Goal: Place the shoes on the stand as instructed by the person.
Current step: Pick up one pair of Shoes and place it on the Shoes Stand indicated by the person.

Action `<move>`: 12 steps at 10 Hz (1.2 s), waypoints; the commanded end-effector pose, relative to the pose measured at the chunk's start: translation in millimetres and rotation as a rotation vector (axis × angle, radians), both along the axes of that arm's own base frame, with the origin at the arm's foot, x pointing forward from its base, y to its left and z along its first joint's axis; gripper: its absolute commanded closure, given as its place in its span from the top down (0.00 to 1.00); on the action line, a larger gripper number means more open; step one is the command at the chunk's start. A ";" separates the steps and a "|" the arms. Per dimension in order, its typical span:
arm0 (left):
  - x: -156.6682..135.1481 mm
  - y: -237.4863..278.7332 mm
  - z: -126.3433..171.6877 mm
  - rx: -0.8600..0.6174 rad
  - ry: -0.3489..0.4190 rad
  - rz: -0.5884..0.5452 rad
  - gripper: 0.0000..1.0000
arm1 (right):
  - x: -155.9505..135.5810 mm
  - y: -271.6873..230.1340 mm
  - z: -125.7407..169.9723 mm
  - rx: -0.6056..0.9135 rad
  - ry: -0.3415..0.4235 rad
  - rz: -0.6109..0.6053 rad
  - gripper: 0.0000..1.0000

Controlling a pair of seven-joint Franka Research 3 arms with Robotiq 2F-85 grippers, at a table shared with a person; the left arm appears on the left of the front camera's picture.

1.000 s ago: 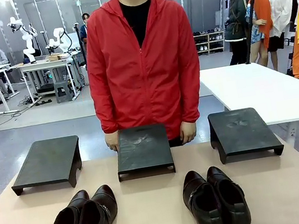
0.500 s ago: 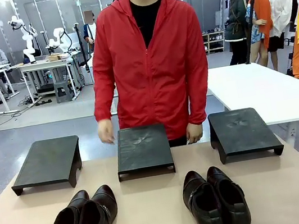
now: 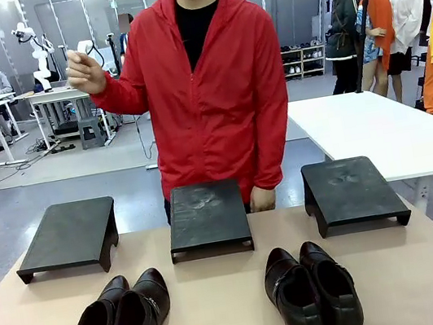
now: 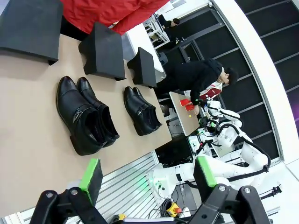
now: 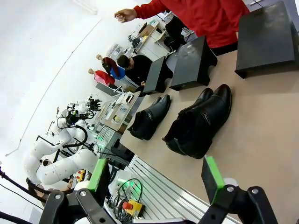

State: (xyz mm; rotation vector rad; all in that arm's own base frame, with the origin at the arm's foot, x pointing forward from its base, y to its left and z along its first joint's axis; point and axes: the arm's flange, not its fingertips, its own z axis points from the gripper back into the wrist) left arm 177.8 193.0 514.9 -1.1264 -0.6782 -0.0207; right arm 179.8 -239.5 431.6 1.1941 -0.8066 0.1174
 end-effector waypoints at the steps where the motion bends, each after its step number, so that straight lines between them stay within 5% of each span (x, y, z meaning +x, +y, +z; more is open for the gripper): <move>1: 1.0 -0.8 3.3 -0.007 -0.021 -0.011 1.00 | -0.3 -0.9 1.5 0.003 -0.027 -0.003 1.00; 12: 1.0 -0.8 3.3 -0.007 -0.021 -0.011 1.00 | -0.3 -0.9 1.5 0.003 -0.027 -0.003 1.00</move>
